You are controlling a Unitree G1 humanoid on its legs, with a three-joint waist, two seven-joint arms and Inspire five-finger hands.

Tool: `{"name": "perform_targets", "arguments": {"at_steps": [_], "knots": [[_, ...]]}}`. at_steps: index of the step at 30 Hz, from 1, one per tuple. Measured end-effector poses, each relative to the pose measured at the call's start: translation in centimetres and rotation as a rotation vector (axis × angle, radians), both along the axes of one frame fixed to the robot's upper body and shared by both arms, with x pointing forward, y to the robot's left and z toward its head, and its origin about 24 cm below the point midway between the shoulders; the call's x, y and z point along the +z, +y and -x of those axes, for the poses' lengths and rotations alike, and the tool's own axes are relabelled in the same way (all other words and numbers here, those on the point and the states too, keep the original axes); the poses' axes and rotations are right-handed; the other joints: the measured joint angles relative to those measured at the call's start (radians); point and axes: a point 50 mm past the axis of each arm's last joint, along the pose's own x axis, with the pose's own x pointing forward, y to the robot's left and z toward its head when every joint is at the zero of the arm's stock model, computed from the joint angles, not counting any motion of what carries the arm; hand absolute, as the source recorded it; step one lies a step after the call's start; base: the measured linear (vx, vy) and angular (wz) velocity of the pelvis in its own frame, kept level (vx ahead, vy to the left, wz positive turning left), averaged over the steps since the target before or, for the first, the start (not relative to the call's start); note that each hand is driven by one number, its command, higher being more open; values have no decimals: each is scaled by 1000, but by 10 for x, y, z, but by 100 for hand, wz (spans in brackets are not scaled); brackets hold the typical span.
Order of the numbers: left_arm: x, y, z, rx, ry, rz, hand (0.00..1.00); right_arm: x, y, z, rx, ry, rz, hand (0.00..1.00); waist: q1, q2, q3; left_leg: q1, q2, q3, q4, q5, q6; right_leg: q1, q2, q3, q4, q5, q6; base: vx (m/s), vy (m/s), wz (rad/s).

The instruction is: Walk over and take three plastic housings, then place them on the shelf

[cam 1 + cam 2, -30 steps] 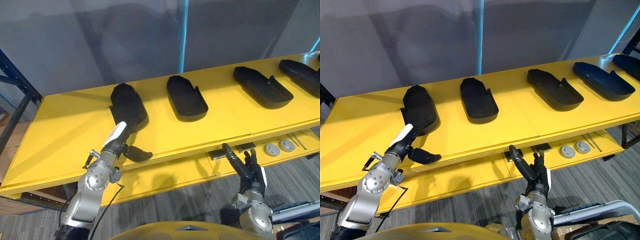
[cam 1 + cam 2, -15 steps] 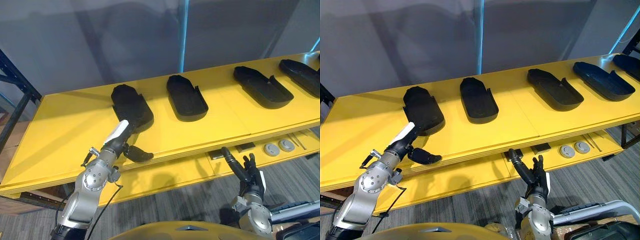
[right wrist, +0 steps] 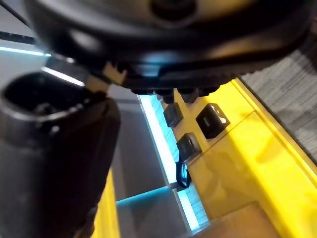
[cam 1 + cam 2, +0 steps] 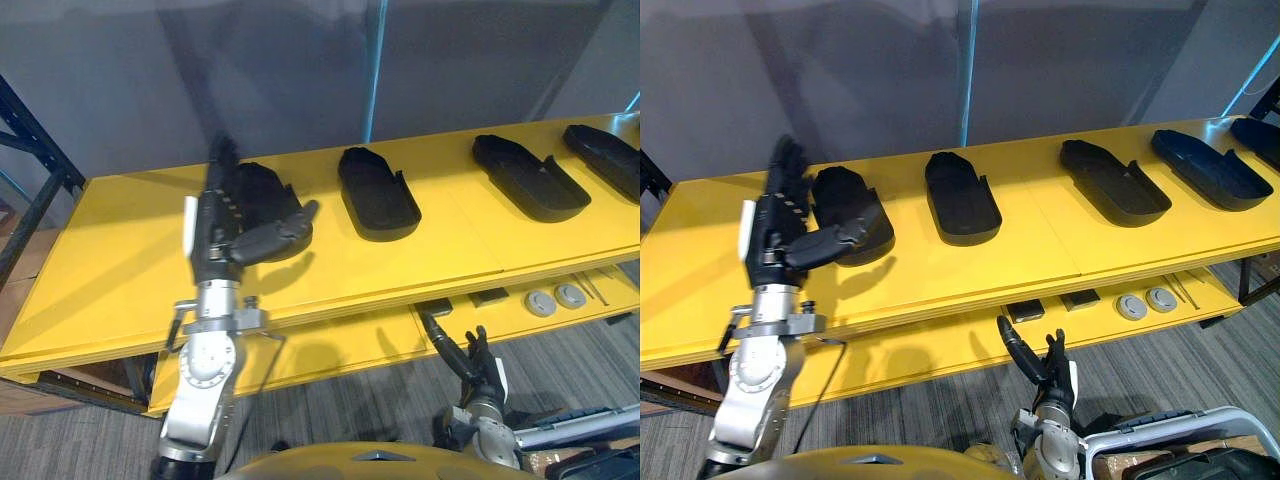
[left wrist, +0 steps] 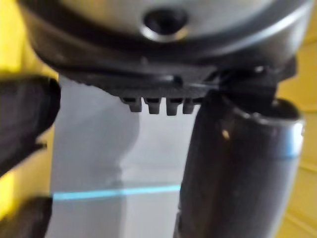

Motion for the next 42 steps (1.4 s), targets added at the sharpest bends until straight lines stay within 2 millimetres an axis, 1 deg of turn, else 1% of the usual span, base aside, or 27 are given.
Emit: {"name": "perform_targets", "arguments": {"at_steps": [1, 3, 5, 7, 8, 9, 11, 13, 16, 17, 19, 22, 24, 27, 30, 35, 40, 42], "knots": [[0, -5, 0, -30, -4, 14, 100, -2, 1, 0, 4, 7, -3, 100, -1, -1, 1, -1, 0, 1, 0, 0, 0, -2, 0, 2, 0, 0, 0, -4, 15, -6], [1, -24, -1, -140, -11, 55, 100, -10, 4, 5, 5, 51, -9, 100, -3, -8, 5, -12, 1, 4, 0, 3, 1, -17, 2, 9, 1, 1, 1, -1, 11, -4], [-1, -33, -5, -218, -9, 70, 100, -18, 4, 9, 0, 96, 2, 100, -3, -13, 10, -22, 1, 4, 0, 12, 1, -30, 3, 13, 3, 2, 3, 0, 0, 0], [-4, -38, -8, -279, -1, 91, 100, -26, 3, 13, 10, 141, 20, 100, -3, -20, 15, -33, 1, 3, 0, 17, 3, -43, 4, 18, 3, 5, 5, 16, 8, -4], [-5, -41, -10, -307, 7, 100, 100, -31, 4, 15, 11, 170, 19, 100, -5, -27, 24, -34, 0, 2, 0, 17, 3, -44, 3, 20, 3, 5, 6, 0, 0, 0], [-7, -44, -13, -320, 14, 98, 100, -37, 3, 19, 10, 205, 19, 100, -5, -34, 30, -35, -1, 1, 0, 17, 3, -44, 3, 21, 3, 6, 6, 0, 0, 0], [-6, -48, -17, -332, 15, 82, 100, -43, 3, 21, 12, 236, 18, 100, -5, -42, 35, -49, -2, -3, 0, 17, 3, -56, 2, 23, 4, 6, 6, 16, 23, 3], [-2, -48, -20, -330, -2, 62, 100, -48, 3, 21, 16, 255, 16, 100, -6, -48, 65, -54, -3, -5, 0, 19, 5, -62, 2, 26, 6, 7, 3, 6, 12, 2], [2, -46, -25, -295, -15, 50, 100, -54, 3, 20, 24, 281, 18, 100, -10, -48, 88, -83, -4, -14, 1, 24, 7, -93, 2, 37, 17, 5, -2, 8, 25, 9], [3, -45, -27, -282, -16, 41, 100, -55, 2, 20, 26, 289, 19, 100, -10, -49, 104, -84, -7, -16, 4, 25, 8, -96, 3, 58, 21, 5, -3, 32, 26, 6], [-3, -43, -30, -253, -1, -9, 100, -58, 2, 22, 25, 305, 17, 100, -10, -50, 109, -84, -10, -20, 5, 25, 8, -96, 6, 90, 21, 4, -4, 42, 41, 6], [-3, -41, -35, -218, 0, -41, 100, -57, 3, 17, 30, 285, 19, 100, -16, -58, 136, -99, -7, -28, 31, 15, 7, -101, 6, 120, 21, 4, -5, 23, 35, 7], [-3, -40, -35, -205, -1, -48, 100, -57, 3, 15, 31, 273, 23, 100, -20, -61, 141, -118, -5, -31, 50, 7, 8, -111, 6, 135, 21, 2, -6, -5, 21, 3], [-2, -40, -36, -196, -1, -48, 100, -56, 2, 13, 35, 266, 27, 100, -25, -59, 166, -123, -2, -33, 70, 1, 7, -109, 6, 149, 21, -4, -14, 0, 0, 0], [-3, -41, -37, -208, 11, -63, 100, -57, -2, 15, 38, 273, 41, 100, -27, -54, 180, -129, 0, -33, 87, -7, 6, -110, 6, 157, 22, -8, -17, -5, 2, -1], [-5, -45, -42, -257, 17, -90, 100, -57, -5, 15, 46, 273, 53, 100, -30, -54, 187, -151, 7, -34, 121, -16, 7, -118, 7, 160, 24, -8, -15, 0, 0, 0], [-8, -56, -39, -350, 43, -86, 100, -59, -2, 14, 70, 279, 43, 100, -29, -55, 188, -153, 13, -37, 142, -28, 5, -110, 8, 159, 24, -8, -15, 0, 0, 0], [-10, -58, -38, -360, 53, -91, 100, -59, -1, 12, 78, 277, 42, 100, -30, -54, 188, -153, 14, -37, 150, -32, 4, -109, 8, 160, 24, -8, -15, 0, 0, 0]]}}
